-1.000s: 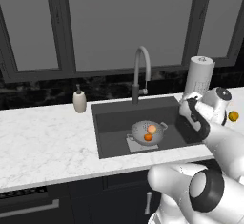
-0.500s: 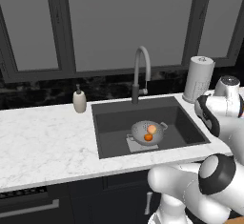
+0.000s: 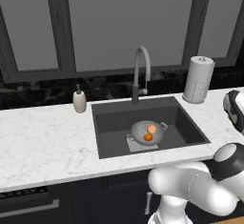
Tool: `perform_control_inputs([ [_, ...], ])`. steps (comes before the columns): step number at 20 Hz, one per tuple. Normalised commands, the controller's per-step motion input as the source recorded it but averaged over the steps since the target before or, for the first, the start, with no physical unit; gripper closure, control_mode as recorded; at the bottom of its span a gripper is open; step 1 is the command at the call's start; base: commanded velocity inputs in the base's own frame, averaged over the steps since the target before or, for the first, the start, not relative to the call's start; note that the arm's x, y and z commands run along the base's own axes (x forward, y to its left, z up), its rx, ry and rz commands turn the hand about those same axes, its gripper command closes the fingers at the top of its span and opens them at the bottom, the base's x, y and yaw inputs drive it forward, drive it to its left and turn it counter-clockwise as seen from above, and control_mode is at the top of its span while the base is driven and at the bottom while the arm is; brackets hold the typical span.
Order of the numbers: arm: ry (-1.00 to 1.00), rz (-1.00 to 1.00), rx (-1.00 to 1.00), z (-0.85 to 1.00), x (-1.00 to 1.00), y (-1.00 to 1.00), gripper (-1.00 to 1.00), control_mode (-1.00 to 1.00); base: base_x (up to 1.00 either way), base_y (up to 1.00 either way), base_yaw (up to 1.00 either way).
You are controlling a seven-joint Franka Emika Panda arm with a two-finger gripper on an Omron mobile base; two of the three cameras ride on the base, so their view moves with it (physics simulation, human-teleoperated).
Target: Put the colander in the sink, put the peach, mango, tangerine in the colander, and turn on the sink faucet and pour water over the colander.
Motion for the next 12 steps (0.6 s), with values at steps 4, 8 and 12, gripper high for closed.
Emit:
perform_control_inputs([
  [4,0.06,0.04,0.00,-0.01,-0.03,-0.55,-1.00,-1.00,0.00,0.00,0.00],
  [8,0.00,0.07,0.00,-0.18,0.26,-0.07,-1.00,-1.00,0.00,0.00,0.00],
  [12,0.00,0.06,0.00,-0.29,0.49,0.00,-1.00,-1.00,0.00,0.00,0.00],
])
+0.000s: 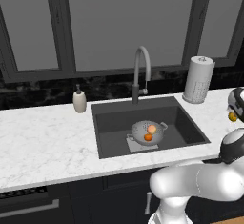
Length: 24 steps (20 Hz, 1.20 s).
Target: Put the colander in the sink, put the peach, mango, tangerine in the colander, and turn on the sink faucet and pour water over the colander.
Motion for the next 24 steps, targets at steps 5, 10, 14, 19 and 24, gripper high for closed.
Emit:
perform_control_inputs([
  [5,0.01,0.01,0.02,-0.31,0.35,-0.21,-1.00,-1.00,0.00,0.00,0.00],
  [10,0.03,0.00,0.07,-0.20,0.33,-0.37,-1.00,-1.00,0.00,0.00,0.00],
  [14,0.00,0.00,0.04,-0.12,0.43,-0.24,-1.00,-1.00,0.00,0.00,0.00],
  [19,0.01,0.00,0.01,-0.11,0.45,-0.22,-1.00,-1.00,0.00,0.00,0.00],
  [24,0.02,-0.01,0.00,-0.24,0.42,-0.18,-1.00,-1.00,0.00,0.00,0.00],
])
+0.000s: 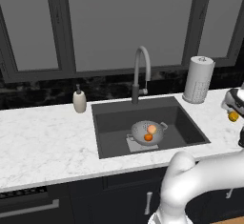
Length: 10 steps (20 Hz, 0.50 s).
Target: Put the colander in the sink, put the peach, mango, tangerine in the colander, and turn on the sink faucet and pour water over the colander.
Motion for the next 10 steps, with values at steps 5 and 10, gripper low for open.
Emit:
perform_control_inputs([
  [5,0.01,-0.03,0.00,-0.29,0.38,-0.14,-1.00,-1.00,0.00,0.00,0.00],
  [10,0.03,-0.07,0.00,-0.27,0.30,-0.32,-1.00,-1.00,0.00,0.00,0.00],
])
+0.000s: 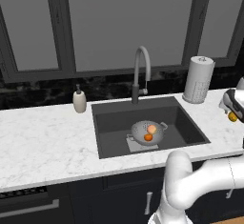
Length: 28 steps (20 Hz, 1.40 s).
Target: Put the colander in the sink, put the peach, mango, tangerine in the colander, and turn on the sink faucet and pour water over the colander.
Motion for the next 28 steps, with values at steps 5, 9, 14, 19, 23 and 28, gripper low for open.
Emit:
perform_control_inputs([
  [5,0.01,-0.10,0.00,-0.29,0.15,-0.30,-1.00,-1.00,0.00,0.00,0.00],
  [9,0.00,-0.08,0.00,-0.30,0.17,-0.10,-1.00,-1.00,0.00,0.00,0.00],
  [14,0.00,-0.04,0.00,-0.27,0.11,0.00,-1.00,-1.00,0.00,0.00,0.00],
  [19,0.00,0.00,-0.02,-0.36,0.00,0.03,1.00,-1.00,0.00,0.00,0.00],
  [23,0.00,0.00,-0.04,-0.47,0.00,0.15,1.00,-1.00,0.00,0.00,0.00],
  [28,-0.16,0.14,-0.12,-0.14,-0.21,0.47,1.00,-1.00,0.00,0.00,0.00],
])
